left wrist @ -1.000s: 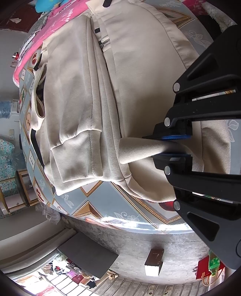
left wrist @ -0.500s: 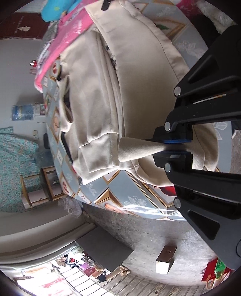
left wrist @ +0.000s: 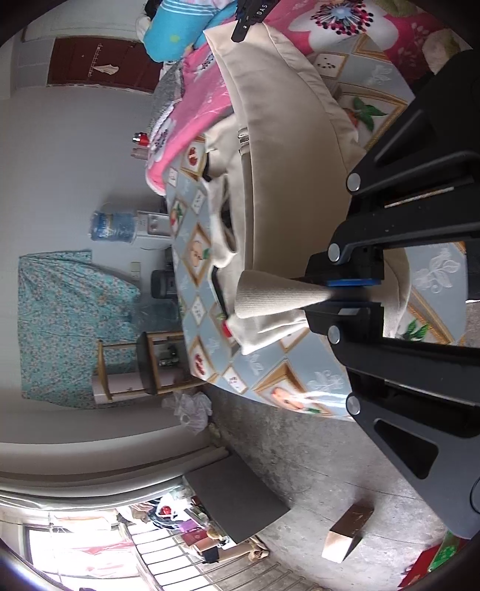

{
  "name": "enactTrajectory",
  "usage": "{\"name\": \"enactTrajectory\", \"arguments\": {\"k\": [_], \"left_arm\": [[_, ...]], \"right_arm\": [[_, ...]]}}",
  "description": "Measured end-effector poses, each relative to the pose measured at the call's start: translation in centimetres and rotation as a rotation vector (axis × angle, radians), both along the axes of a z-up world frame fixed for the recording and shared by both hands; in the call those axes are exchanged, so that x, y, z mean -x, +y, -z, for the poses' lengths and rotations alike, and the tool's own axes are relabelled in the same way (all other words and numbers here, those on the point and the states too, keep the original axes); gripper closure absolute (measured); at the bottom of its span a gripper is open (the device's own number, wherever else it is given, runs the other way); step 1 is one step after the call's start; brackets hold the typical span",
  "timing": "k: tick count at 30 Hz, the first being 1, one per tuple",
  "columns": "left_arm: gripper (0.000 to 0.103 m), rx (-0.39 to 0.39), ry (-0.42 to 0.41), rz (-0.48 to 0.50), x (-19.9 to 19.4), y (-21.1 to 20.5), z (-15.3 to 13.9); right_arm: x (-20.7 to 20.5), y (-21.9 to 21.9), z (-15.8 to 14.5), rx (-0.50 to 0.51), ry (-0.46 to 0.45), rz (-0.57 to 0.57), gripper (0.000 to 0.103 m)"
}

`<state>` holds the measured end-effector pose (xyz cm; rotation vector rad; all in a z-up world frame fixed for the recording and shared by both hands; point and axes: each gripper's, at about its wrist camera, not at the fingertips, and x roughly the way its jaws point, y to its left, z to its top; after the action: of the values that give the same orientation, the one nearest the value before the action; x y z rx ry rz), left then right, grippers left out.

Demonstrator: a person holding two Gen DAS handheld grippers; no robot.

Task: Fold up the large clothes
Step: 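Lift the hem with both tools and raise the jacket off the table, then open both tools and lower the jacket edge onto the table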

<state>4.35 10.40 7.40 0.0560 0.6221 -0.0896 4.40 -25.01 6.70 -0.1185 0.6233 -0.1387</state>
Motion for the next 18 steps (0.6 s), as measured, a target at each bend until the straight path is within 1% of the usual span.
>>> {"name": "enactTrajectory", "arguments": {"k": [3, 6, 9, 12, 15, 18], "left_arm": [[0.098, -0.018, -0.025, -0.001, -2.6, 0.0, -0.9], [0.098, -0.041, -0.05, -0.002, -6.3, -0.5, -1.6], [0.098, -0.051, -0.055, -0.01, -10.4, -1.0, -1.9], [0.098, -0.06, -0.044, -0.022, -15.3, -1.4, -2.0], [0.098, -0.069, -0.013, -0.035, -20.2, -1.6, -1.4], [0.098, -0.09, 0.045, -0.042, -24.7, -1.7, 0.7]], "right_arm": [[-3.0, -0.1, -0.7, 0.014, -0.028, -0.016, 0.096], [-7.0, -0.5, -1.3, 0.005, -0.045, -0.035, 0.096], [-11.2, -0.7, -1.6, 0.001, -0.056, -0.052, 0.096], [-16.5, -1.1, -1.5, -0.016, -0.052, -0.072, 0.096], [-21.5, -1.1, -0.4, -0.027, -0.027, -0.079, 0.096], [-26.5, -1.0, 2.3, -0.031, 0.036, -0.075, 0.096]]}}
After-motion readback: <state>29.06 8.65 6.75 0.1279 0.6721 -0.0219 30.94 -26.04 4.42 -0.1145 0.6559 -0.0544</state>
